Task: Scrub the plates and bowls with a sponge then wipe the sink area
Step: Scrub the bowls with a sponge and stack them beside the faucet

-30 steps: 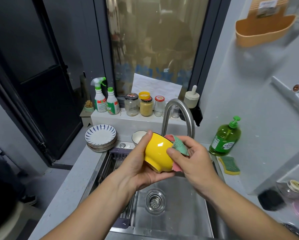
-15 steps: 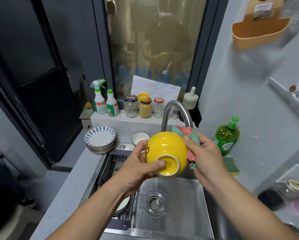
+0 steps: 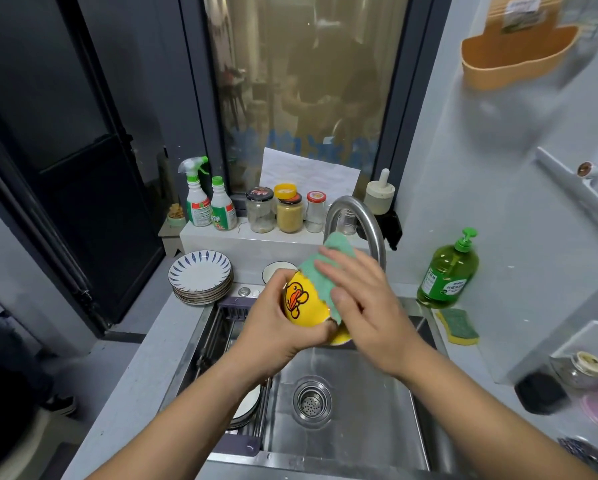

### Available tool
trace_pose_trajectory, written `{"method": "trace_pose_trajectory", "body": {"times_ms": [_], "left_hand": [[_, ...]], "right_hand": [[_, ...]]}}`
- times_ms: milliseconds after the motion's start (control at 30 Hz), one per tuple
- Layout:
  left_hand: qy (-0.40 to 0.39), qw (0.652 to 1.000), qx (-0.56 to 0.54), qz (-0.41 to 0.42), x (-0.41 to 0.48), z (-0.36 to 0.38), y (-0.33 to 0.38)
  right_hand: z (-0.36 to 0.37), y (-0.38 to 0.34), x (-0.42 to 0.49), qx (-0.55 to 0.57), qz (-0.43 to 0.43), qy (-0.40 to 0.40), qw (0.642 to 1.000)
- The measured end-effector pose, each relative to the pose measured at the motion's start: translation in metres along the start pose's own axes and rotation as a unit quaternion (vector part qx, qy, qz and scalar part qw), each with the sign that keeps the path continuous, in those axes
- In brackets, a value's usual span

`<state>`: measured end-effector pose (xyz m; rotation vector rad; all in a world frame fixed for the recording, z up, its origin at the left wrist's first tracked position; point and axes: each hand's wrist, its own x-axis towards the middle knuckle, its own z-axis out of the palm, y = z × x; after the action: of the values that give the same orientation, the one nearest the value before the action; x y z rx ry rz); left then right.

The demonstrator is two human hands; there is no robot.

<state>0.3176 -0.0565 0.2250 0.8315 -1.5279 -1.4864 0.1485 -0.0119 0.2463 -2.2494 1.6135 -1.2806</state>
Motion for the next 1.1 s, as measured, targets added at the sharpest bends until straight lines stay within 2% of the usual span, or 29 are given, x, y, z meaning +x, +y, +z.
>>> {"method": "trace_pose_trajectory", "body": {"times_ms": [67, 133, 167, 200, 233, 300, 333, 400, 500, 567, 700, 767, 867, 967, 1100], "left_hand": [[0.017, 1.000, -0.009, 0.006, 0.001, -0.003, 0.003], [0.033, 0.999, -0.019, 0.007, 0.002, -0.007, 0.003], [0.033, 0.999, -0.015, 0.007, 0.002, -0.008, 0.003], [0.027, 1.000, -0.005, 0.010, 0.002, -0.007, 0.005], [0.019, 1.000, 0.013, 0.014, 0.001, -0.005, 0.006], [0.010, 0.999, 0.038, 0.022, 0.001, -0.001, 0.007], [0.011, 0.999, 0.033, 0.024, 0.001, 0.000, 0.008], [0.026, 0.999, -0.016, 0.015, 0.004, 0.000, 0.011], [0.062, 0.990, -0.125, -0.020, 0.007, 0.007, 0.013], [0.074, 0.975, -0.201, -0.051, 0.007, 0.015, 0.007], [0.071, 0.922, -0.361, -0.120, 0.002, 0.026, -0.006], [0.058, 0.905, -0.398, -0.142, -0.001, 0.032, -0.013], [0.031, 0.902, -0.386, -0.191, -0.006, 0.035, -0.022], [-0.014, 0.922, -0.305, -0.237, -0.009, 0.026, -0.024], [-0.022, 0.967, -0.156, -0.199, 0.003, 0.007, -0.016]], "right_hand": [[-0.001, 0.002, -0.002, 0.170, 0.121, 0.062, 0.976], [0.001, -0.005, -0.004, 0.330, 0.234, 0.088, 0.910], [0.004, -0.007, -0.007, 0.360, 0.251, 0.096, 0.894], [0.006, -0.010, -0.008, 0.365, 0.244, 0.103, 0.893], [0.006, -0.013, -0.008, 0.342, 0.218, 0.110, 0.907], [0.002, -0.011, -0.003, 0.229, 0.142, 0.112, 0.957], [0.002, -0.008, -0.001, 0.184, 0.116, 0.111, 0.970], [0.002, -0.005, 0.003, 0.197, 0.119, 0.111, 0.967], [0.013, -0.006, 0.000, 0.321, 0.217, 0.126, 0.913], [0.024, -0.004, -0.003, 0.333, 0.254, 0.139, 0.898], [0.037, -0.008, -0.006, 0.263, 0.218, 0.167, 0.925], [0.035, -0.010, -0.004, 0.220, 0.210, 0.158, 0.939], [0.032, 0.001, -0.006, 0.145, 0.192, 0.130, 0.962], [0.022, 0.015, -0.005, 0.115, 0.175, 0.073, 0.975], [-0.005, 0.028, -0.001, 0.092, 0.143, -0.032, 0.985]]}}
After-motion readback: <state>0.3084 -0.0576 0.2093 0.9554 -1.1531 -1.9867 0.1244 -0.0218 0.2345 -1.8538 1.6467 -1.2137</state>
